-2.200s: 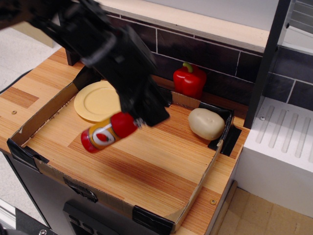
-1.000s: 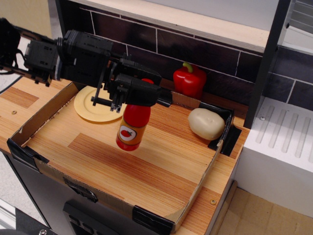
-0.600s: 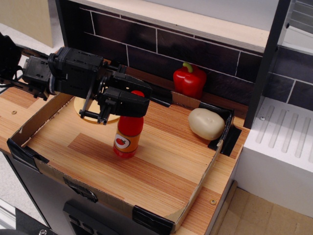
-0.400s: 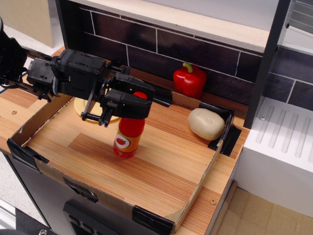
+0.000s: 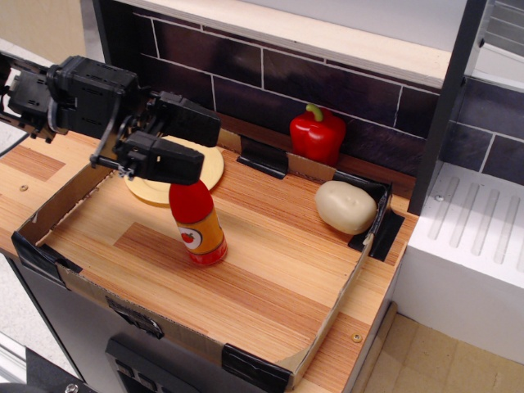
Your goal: Upright hot sauce bottle
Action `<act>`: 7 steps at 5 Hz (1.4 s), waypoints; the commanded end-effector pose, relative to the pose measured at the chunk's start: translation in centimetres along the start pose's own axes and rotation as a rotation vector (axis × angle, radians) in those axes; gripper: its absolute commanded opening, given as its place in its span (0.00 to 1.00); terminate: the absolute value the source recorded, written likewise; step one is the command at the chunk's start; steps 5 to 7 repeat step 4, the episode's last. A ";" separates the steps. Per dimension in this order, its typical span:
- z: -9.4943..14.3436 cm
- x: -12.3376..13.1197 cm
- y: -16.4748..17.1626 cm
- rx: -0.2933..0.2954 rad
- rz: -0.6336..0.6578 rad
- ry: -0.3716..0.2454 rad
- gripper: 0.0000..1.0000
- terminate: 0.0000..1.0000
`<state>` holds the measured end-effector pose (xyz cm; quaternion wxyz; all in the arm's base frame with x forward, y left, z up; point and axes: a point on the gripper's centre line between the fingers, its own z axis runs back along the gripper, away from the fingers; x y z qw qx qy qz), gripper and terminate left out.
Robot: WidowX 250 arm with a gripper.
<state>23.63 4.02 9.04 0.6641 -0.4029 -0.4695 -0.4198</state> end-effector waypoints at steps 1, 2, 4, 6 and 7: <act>3.8 3.5 0.2 0.065 0.015 -0.004 1.00 0.00; 3.8 3.5 0.2 0.065 0.015 -0.004 1.00 0.00; 3.8 3.5 0.2 0.065 0.015 -0.004 1.00 1.00; 3.8 3.5 0.2 0.065 0.015 -0.004 1.00 1.00; 3.8 3.5 0.2 0.065 0.015 -0.004 1.00 1.00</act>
